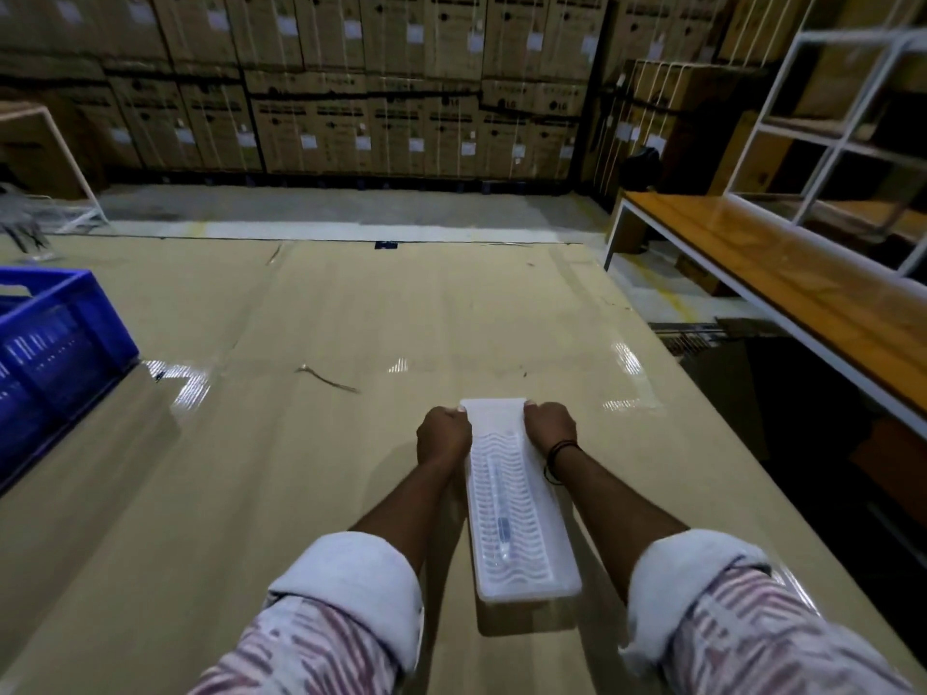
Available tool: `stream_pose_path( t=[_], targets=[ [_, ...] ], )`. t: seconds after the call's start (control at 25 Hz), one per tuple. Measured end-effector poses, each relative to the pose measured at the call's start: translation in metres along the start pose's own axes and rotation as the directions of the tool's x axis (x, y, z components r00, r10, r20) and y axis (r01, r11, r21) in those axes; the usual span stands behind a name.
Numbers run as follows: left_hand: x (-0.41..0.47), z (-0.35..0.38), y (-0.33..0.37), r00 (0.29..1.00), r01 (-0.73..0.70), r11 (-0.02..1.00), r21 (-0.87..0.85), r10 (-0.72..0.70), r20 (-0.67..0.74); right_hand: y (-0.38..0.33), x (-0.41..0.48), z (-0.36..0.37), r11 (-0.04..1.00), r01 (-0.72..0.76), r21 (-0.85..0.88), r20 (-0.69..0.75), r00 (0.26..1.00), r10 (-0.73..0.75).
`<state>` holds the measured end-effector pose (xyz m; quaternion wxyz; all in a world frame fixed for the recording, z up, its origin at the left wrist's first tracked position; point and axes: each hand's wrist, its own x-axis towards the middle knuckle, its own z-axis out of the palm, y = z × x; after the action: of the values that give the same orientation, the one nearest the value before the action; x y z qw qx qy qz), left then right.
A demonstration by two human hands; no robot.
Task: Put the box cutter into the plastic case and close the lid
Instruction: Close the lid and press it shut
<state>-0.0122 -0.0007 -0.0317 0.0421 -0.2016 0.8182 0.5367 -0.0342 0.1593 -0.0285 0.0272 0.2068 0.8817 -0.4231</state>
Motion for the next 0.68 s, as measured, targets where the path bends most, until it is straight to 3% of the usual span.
stream_pose_path(
  t=[0.16, 0.44, 0.68],
  targets=[
    [0.005, 0.011, 0.005, 1.000, 0.011, 0.999, 0.037, -0.011, 0.014, 0.006, -0.001, 0.010, 0.996, 0.005, 0.090, -0.043, 0.999, -0.002],
    [0.022, 0.007, 0.007, 0.988, 0.074, 0.997, 0.004, -0.074, 0.139, 0.006, 0.013, 0.009, 0.990, -0.044, 0.135, 0.047, 0.998, 0.038],
    [0.043, 0.007, 0.008, 0.993, 0.028, 0.998, 0.048, -0.033, 0.109, -0.006, 0.030, 0.005, 0.987, -0.052, 0.151, 0.090, 0.995, 0.038]
  ],
)
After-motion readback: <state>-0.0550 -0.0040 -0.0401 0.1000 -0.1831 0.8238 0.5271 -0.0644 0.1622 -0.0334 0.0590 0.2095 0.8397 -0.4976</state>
